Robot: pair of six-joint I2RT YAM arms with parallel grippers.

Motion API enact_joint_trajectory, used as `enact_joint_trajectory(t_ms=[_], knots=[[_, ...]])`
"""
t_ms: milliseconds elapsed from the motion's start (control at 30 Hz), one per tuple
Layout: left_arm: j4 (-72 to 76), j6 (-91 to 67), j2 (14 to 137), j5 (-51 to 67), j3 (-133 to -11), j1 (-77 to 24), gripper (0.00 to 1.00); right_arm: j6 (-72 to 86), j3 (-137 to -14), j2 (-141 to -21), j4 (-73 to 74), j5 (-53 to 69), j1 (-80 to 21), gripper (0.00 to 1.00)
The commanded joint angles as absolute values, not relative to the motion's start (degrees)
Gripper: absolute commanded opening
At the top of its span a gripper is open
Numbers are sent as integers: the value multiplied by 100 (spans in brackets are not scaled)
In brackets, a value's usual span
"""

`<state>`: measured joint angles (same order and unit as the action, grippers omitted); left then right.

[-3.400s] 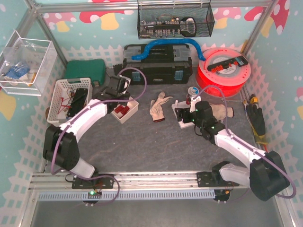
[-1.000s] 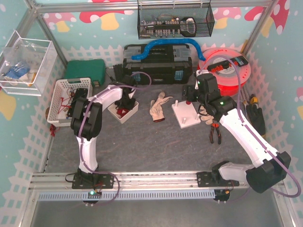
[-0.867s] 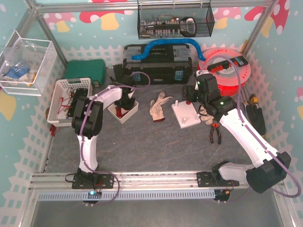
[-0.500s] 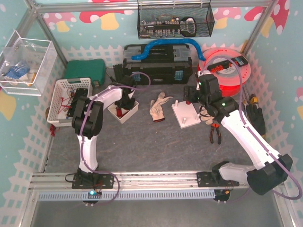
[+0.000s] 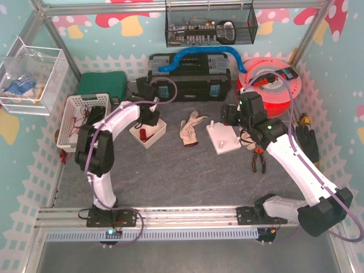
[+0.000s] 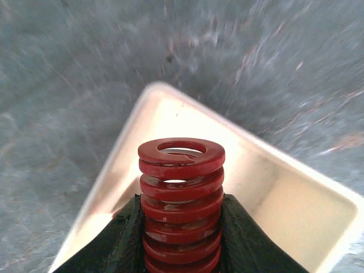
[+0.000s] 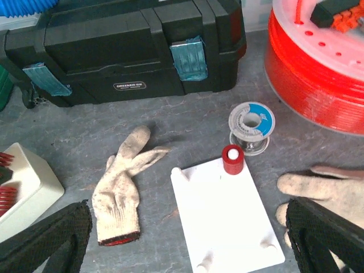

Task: Install the large spring

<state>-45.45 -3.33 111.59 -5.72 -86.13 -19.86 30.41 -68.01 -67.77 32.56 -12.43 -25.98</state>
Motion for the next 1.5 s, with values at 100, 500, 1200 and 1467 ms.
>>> enact_joint_trajectory(t_ms=[100,500,1200,1467], knots=[[-3713,-618,9935,-268,-8148,-1969,4,4209,-6835,-6697,3577,-712,-2629,92],[-1196,-375,8833,2361,-6607,-2140,0,3869,-8497,-8413,4438,1128,-2501,78],[1866,426,8757,3127,-5561,-3525,0,2602,-10214,-10094,5678,3185,-2268,57],[1777,529,8847,3067,-5632,-3531,0,2382,-9755,-9936,5561,3885,-2268,56]])
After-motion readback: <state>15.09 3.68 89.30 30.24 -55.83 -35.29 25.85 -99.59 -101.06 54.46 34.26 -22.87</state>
